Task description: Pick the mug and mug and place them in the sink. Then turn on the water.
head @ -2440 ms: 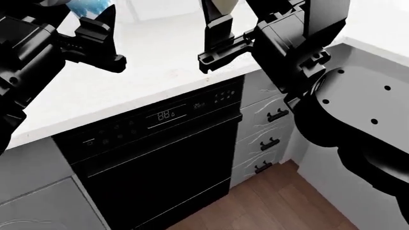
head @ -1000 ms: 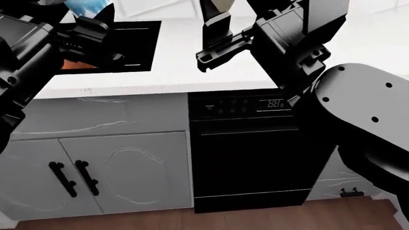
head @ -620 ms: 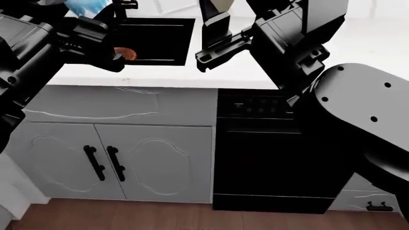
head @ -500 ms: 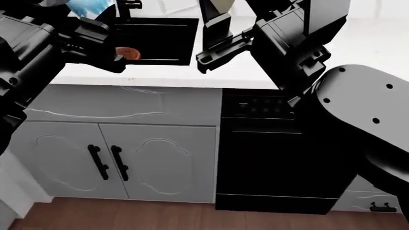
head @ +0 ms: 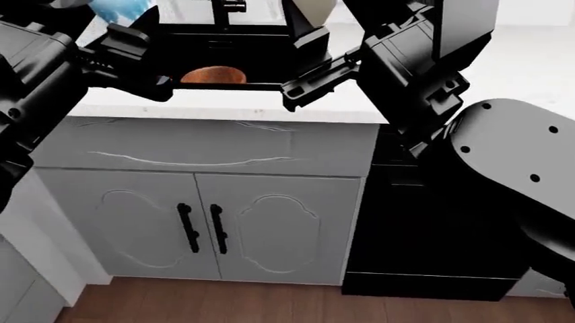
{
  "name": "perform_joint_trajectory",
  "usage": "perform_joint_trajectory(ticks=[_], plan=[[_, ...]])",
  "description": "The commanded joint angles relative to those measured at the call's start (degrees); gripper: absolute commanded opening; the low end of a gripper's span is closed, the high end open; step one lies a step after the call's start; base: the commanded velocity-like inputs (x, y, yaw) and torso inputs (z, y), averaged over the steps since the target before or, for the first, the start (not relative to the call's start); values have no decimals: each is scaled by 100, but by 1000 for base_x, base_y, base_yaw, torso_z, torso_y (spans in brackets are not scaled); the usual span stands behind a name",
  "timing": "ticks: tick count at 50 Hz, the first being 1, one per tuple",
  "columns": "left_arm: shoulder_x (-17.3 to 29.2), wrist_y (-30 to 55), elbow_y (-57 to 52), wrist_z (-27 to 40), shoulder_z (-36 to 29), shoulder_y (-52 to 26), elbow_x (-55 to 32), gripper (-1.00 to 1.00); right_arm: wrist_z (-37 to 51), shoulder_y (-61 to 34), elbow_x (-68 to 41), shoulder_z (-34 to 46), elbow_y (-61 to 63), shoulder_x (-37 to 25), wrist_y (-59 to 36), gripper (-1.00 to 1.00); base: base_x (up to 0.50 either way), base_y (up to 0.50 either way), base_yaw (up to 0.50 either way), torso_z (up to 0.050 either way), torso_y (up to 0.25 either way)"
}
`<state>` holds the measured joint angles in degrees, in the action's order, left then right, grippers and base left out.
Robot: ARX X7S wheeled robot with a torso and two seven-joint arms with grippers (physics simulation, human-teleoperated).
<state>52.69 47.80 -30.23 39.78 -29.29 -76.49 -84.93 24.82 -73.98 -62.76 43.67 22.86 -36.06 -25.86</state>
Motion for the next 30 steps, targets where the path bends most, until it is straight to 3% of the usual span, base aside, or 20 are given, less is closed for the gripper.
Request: perform_joint_trajectory(ticks=[1,16,21,24,30], plan=[[3,-1,25,11,19,-61,-9,-100,-16,17,72,-84,72,-101,-40,-100,-499,-23,0,10,0],[169,29,217,-562,151,-218,-283,-100,-71,-258,-523,-201,238,-400,-432,-100,-499,-23,0,0,1],[411,-36,308,-928,381,-191,-811,-100,12,-412,-1204,-353,261,-577,-685,-100,-37,-2,0,0,0],[646,290,392,-1703,369,-364,-1081,-100,-170,-717,-1506,-382,322,-736,-950,-100,0,0,0,0,3],[659,790,630,-2394,161,-776,-815,-100,-454,-1233,-1890,-306,134,-916,-1513,-100,0,0,0,0,0]])
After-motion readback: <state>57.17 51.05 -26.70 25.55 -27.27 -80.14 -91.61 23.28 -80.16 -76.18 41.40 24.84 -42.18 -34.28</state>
